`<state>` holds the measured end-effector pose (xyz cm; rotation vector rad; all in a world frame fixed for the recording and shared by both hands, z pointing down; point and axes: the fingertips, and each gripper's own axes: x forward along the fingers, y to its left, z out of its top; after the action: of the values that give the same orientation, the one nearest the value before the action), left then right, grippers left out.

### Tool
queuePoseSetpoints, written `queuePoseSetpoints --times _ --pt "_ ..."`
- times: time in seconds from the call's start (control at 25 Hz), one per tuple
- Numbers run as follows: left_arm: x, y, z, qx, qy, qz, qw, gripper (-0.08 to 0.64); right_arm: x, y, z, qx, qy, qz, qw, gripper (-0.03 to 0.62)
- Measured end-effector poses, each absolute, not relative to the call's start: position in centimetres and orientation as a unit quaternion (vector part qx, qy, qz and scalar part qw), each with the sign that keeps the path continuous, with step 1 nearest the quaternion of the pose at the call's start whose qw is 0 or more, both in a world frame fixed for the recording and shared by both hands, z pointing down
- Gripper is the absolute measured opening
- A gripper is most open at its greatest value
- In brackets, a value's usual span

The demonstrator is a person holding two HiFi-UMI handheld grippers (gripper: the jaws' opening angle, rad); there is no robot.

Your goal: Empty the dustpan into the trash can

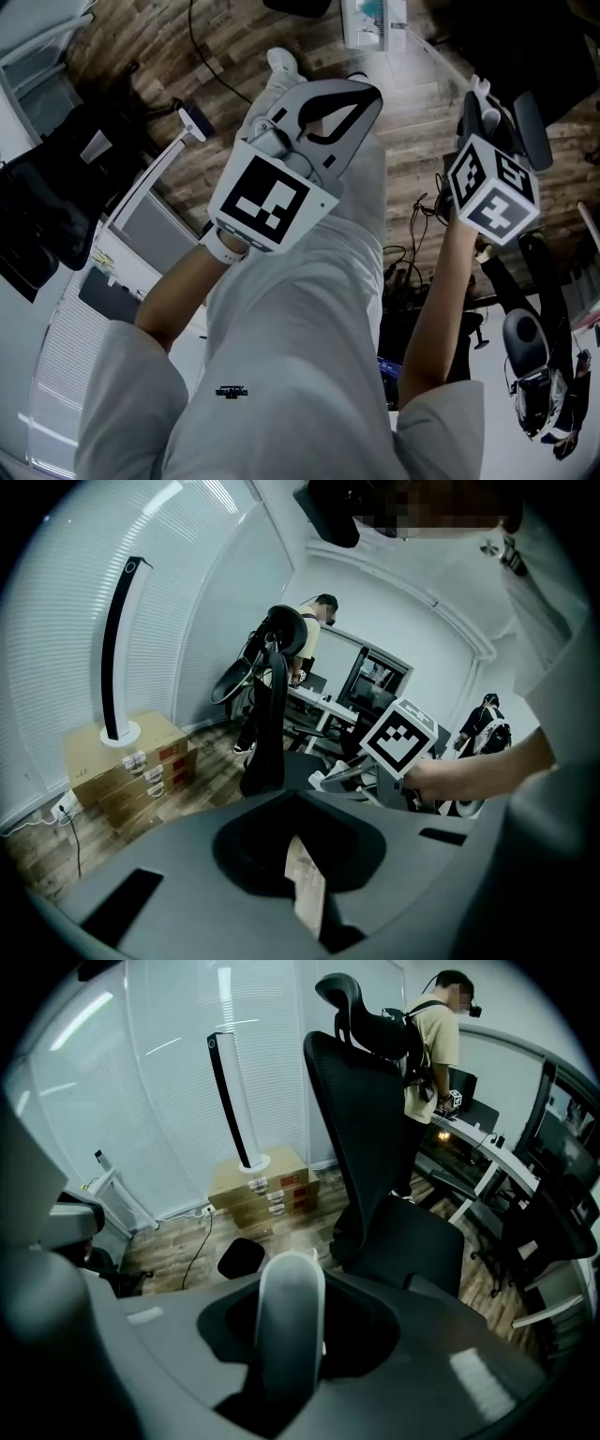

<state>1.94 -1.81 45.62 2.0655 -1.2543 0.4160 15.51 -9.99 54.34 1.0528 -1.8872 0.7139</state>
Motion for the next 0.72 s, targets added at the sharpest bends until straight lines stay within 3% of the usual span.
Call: queuePoseSetpoints --times 0.72 --pt "1.5 -2.6 40.5 0.804 -0.487 0.153 0.306 0.008 13.4 -12.6 44.4 0.483 -0.777 0.250 0.319 0.115"
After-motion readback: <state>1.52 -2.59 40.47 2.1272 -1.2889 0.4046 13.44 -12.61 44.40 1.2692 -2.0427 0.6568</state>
